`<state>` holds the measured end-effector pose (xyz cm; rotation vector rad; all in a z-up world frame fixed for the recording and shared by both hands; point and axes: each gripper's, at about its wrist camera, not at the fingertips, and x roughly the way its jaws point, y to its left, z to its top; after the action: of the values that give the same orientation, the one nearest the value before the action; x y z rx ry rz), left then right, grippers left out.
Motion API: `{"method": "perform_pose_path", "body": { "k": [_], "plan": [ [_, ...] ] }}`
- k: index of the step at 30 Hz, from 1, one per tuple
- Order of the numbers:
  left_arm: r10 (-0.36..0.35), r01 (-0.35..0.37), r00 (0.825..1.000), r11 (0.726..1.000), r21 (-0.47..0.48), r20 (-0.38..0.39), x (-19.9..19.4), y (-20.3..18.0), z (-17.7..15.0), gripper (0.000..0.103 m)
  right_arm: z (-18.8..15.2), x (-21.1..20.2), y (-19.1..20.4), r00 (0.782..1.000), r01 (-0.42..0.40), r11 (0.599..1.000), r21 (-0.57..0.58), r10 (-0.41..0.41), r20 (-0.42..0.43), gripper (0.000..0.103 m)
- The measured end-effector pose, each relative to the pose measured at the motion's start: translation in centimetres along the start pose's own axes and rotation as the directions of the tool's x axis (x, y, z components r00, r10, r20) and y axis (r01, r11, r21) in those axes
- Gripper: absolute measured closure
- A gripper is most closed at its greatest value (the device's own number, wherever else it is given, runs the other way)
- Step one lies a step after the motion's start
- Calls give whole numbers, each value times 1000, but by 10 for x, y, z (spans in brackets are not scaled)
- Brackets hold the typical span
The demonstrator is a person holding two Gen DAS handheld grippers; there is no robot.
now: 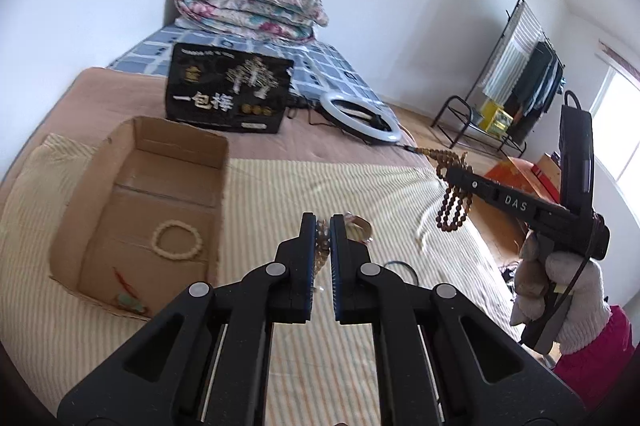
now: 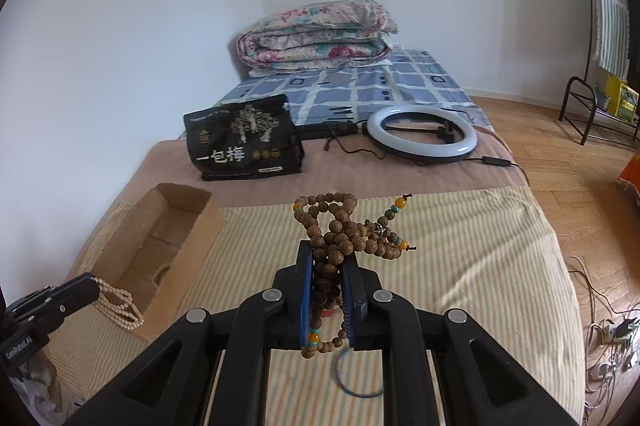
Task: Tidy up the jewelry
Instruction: 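Carry the pearl strand and wooden mala into the box and open both tools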
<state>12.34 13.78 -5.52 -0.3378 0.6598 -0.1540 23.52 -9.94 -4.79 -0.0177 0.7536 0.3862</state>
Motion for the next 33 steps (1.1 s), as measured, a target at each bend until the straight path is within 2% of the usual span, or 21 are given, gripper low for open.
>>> {"method": "perform_pose_path", "body": {
  "k": [11, 19, 27, 33],
  "plan": [
    [103, -100, 993, 993, -64, 51, -27, 66, 16, 99, 7, 30, 69, 994, -105, 991, -78, 102, -34, 92],
    [165, -159, 984, 983, -94, 65, -25, 102, 25, 99, 23, 52, 115, 984, -175, 972, -159, 170, -44, 92],
    [195, -190, 980, 975, -117, 34, -12, 119, 22, 99, 32, 91, 155, 971, -238, 949, -208, 225, -84, 92],
    [213, -210, 977, 971, -112, 15, -3, 122, 21, 99, 32, 120, 168, 961, -268, 942, -203, 247, -122, 92]
  ]
}}
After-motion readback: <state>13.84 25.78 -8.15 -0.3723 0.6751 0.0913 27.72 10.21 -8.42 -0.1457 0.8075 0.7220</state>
